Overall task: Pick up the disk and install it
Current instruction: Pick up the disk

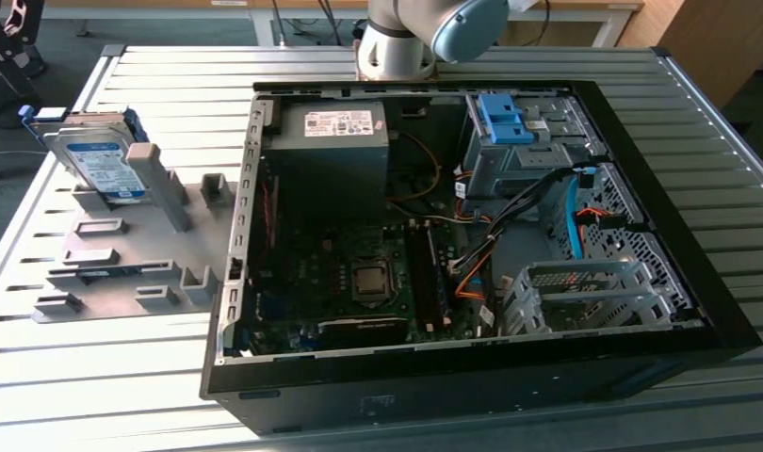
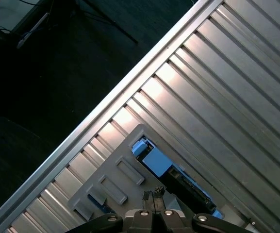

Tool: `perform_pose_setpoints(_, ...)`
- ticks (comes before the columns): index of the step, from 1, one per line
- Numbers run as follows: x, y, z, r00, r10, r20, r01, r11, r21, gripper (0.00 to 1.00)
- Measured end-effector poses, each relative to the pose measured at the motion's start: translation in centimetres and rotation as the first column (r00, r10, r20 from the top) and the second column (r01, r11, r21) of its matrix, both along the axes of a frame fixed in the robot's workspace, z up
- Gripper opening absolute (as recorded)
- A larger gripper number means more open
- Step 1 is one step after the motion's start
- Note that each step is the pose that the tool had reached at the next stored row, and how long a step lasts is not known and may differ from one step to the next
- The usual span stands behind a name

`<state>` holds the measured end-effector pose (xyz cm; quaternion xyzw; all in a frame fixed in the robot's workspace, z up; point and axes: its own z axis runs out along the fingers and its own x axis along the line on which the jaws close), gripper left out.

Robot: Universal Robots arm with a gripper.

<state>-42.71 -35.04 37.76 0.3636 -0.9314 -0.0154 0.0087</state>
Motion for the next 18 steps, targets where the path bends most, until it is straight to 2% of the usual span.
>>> perform_pose_setpoints(4, 0.00, 0.00, 0.00, 1.0000, 0.006, 0.0000, -0.006, 1.0000, 0.0000, 0.11)
perform_pose_setpoints(8, 0.00, 0.00, -0.02, 0.9980, 0.063, 0.0001, -0.063, 0.9980, 0.0000, 0.11)
perform_pose_setpoints(11, 0.00, 0.00, -0.04, 0.9937, 0.112, 0.0004, -0.112, 0.9937, 0.0000, 0.11)
perform_pose_setpoints(14, 0.00, 0.00, -0.06, 0.9870, 0.161, 0.0007, -0.161, 0.9870, -0.0001, 0.11)
perform_pose_setpoints(18, 0.00, 0.00, -0.06, 0.9811, 0.193, 0.0009, -0.193, 0.9811, -0.0001, 0.11)
